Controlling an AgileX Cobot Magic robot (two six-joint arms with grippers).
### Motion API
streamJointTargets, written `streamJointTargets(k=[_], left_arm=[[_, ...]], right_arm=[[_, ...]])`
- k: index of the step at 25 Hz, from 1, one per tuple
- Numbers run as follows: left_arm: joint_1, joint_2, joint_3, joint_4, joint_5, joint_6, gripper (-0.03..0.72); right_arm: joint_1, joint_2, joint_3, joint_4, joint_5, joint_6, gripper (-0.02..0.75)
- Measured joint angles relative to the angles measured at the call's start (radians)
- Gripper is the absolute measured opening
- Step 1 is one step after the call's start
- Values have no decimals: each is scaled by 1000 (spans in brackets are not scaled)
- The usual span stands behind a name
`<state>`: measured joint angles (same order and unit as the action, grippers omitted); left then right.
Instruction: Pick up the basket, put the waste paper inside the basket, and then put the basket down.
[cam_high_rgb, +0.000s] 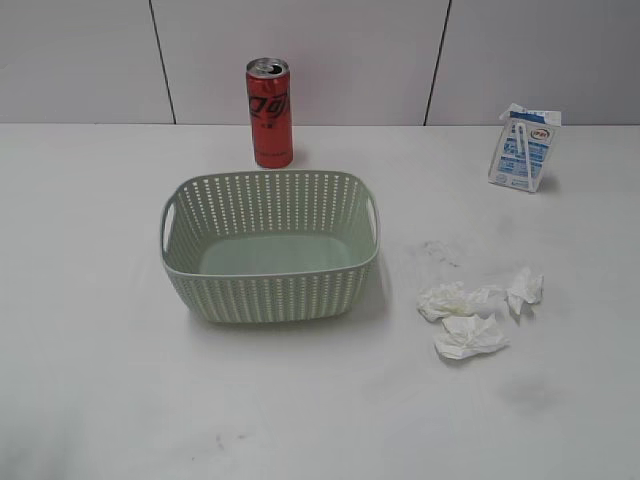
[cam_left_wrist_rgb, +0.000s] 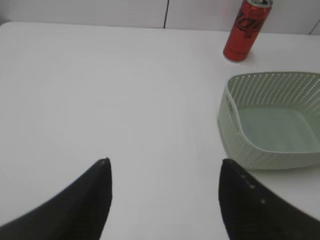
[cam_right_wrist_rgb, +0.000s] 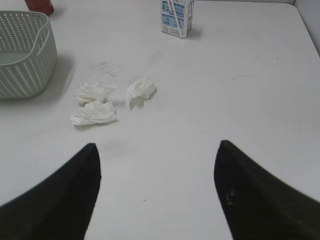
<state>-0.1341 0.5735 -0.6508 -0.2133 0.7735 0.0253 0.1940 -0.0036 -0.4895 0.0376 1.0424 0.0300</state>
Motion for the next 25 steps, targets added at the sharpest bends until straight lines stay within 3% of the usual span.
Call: streamJointTargets(k=[6,13,16,21,25], left_arm=[[-46,386,-181,-108,0,91,493],[-162,788,-445,-108,83,46,493],[-225,925,-545,-35,91,-54,493],[-354,1134,-684,213,180,-285,493],[-381,1267,-768,240,221,-362,493]], right_arm=[[0,0,0,0,0,0,538],[0,0,0,0,0,0,538],[0,0,0,0,0,0,537],[0,0,0,0,1,0,537],[0,0,0,0,1,0,537]])
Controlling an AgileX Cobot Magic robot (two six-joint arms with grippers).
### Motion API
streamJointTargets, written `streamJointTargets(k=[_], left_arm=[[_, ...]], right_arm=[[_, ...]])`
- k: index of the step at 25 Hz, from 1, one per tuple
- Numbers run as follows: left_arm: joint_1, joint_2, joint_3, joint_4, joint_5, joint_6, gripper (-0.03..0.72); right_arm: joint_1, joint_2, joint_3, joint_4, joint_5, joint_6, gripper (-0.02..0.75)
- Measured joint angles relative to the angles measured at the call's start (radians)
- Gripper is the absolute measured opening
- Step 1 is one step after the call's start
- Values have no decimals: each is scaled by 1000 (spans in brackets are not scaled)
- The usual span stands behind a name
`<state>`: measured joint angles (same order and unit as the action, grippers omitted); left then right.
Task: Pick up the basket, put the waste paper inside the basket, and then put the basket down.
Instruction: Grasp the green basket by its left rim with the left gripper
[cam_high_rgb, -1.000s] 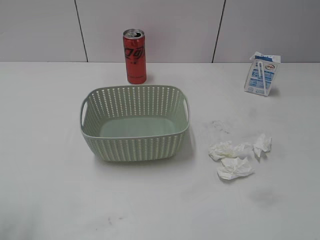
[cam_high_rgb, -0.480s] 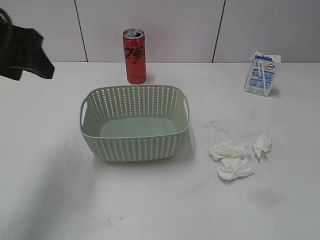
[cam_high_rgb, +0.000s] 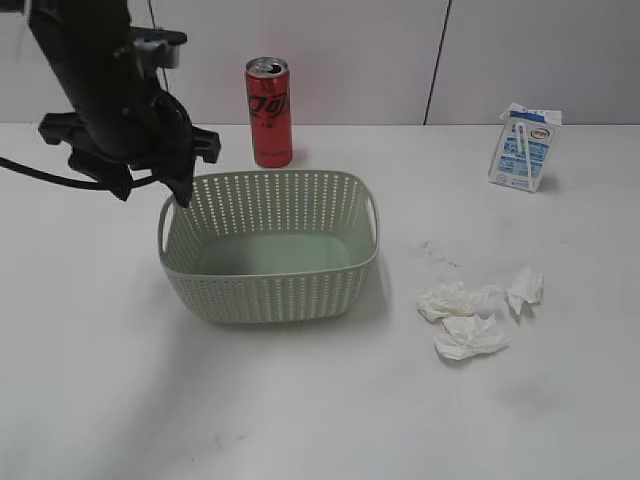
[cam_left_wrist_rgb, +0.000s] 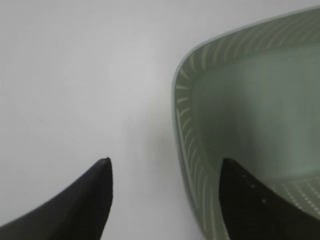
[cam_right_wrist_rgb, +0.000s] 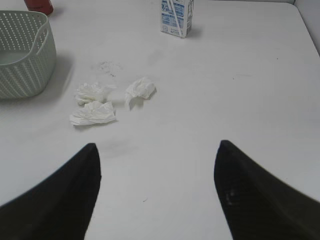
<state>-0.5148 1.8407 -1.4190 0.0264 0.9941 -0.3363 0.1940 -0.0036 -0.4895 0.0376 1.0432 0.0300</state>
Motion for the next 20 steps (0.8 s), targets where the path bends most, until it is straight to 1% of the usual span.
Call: streamJointTargets(k=[3,10,13,15,16,20], left_arm=[[0,68,-32,-15,6,-30,493],[0,180,-41,-76,0,-48,493],[0,211,-41,-98,-19,-74,471],[0,224,-41,-100,-22,-94,414],[1,226,-41,-102,-22,-97,365],[2,229,-41,-102,-17,-107,106]], right_arm=[[0,0,0,0,0,0,537],[0,0,0,0,0,0,537],[0,0,0,0,0,0,537],[0,0,0,0,0,0,537],[0,0,0,0,0,0,537],[0,0,0,0,0,0,537]])
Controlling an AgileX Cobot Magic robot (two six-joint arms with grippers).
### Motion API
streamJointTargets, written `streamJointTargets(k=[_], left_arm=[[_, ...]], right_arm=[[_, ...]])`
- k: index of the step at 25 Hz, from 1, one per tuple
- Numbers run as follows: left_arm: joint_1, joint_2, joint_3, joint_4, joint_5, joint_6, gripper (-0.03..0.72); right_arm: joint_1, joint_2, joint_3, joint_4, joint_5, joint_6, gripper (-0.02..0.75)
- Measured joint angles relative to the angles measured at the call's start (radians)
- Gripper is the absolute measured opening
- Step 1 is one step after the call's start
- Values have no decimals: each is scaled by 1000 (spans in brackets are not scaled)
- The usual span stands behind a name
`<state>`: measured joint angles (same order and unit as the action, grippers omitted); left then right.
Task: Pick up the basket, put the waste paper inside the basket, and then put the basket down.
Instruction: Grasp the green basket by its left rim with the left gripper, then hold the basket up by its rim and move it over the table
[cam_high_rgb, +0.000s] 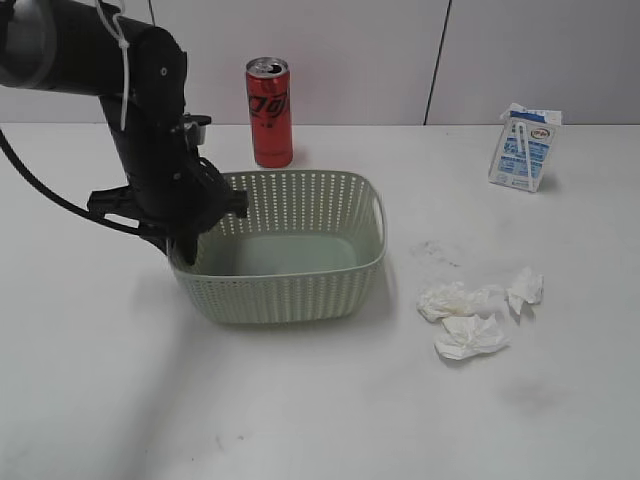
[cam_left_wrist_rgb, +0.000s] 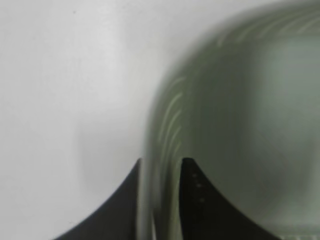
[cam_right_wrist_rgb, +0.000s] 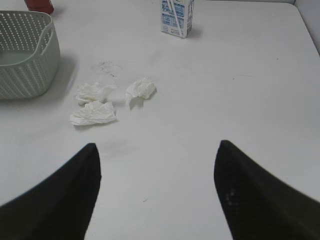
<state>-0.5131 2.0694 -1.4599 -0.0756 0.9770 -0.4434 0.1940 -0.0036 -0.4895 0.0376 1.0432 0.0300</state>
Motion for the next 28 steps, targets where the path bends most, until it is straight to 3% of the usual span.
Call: streamJointTargets(k=[1,4,15,20,24,28], left_arm=[[0,0,0,-1,1,-3,50],[0,-4,-3,-15,-5,-27,-6],[0,-114,13,-21,120,-41,-15],[-3,-277,150,-92,30,-41,-15],[-25,-384,311,-105,-128,-41,-16],[-29,-386,368,-88,-162,-41,-16]], right_arm=[[0,0,0,0,0,0,537],[0,0,0,0,0,0,537],[0,0,0,0,0,0,537],[0,0,0,0,0,0,537],[0,0,0,-3,-1,0,537],[0,63,-12,-19,-17,5,537]])
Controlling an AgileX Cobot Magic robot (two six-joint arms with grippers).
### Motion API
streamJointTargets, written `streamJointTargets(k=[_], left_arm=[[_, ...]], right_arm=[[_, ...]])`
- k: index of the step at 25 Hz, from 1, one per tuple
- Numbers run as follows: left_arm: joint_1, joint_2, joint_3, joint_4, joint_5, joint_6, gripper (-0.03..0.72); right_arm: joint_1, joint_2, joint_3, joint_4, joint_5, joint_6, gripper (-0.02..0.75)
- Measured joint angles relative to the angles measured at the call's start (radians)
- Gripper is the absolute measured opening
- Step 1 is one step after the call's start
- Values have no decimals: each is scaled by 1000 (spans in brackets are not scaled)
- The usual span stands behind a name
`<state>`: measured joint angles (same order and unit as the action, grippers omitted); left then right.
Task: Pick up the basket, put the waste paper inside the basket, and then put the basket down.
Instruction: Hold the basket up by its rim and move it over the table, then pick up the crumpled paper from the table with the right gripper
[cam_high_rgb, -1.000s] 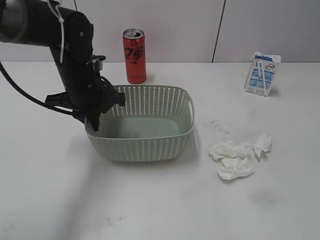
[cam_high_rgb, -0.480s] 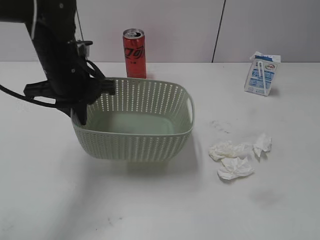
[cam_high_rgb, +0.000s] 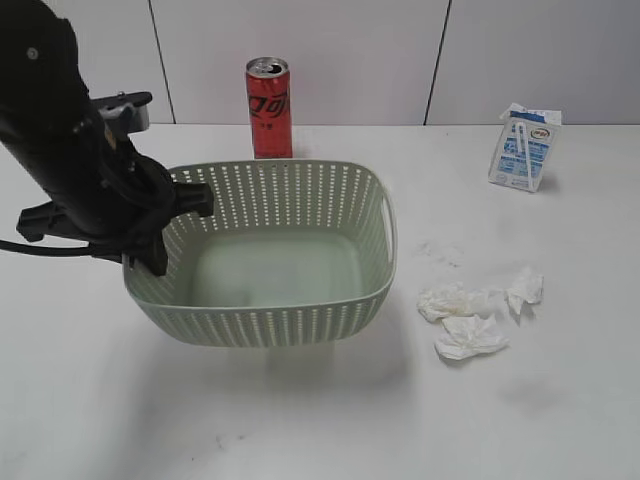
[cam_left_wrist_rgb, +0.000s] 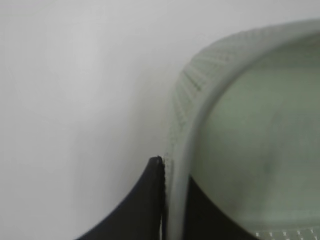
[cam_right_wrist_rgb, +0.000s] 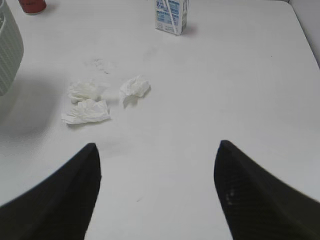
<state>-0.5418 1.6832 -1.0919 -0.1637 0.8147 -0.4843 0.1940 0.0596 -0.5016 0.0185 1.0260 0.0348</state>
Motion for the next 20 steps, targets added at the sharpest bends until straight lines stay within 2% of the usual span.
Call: streamJointTargets(k=[5,8,15,20], left_arm=[[-1,22,0,14,-19,0,-16],[-1,52,0,15,-19,0,-16],[-1,71,0,16,-9,0,-16],[-1,71,0,16,-7,0,-16]], right_arm=[[0,330,-45,6,-129,71,537],[0,623,-98,9,-178,91,537],[0,1252,-352,44,-260,96,537],[0,1578,-542,69,-263,96,537]])
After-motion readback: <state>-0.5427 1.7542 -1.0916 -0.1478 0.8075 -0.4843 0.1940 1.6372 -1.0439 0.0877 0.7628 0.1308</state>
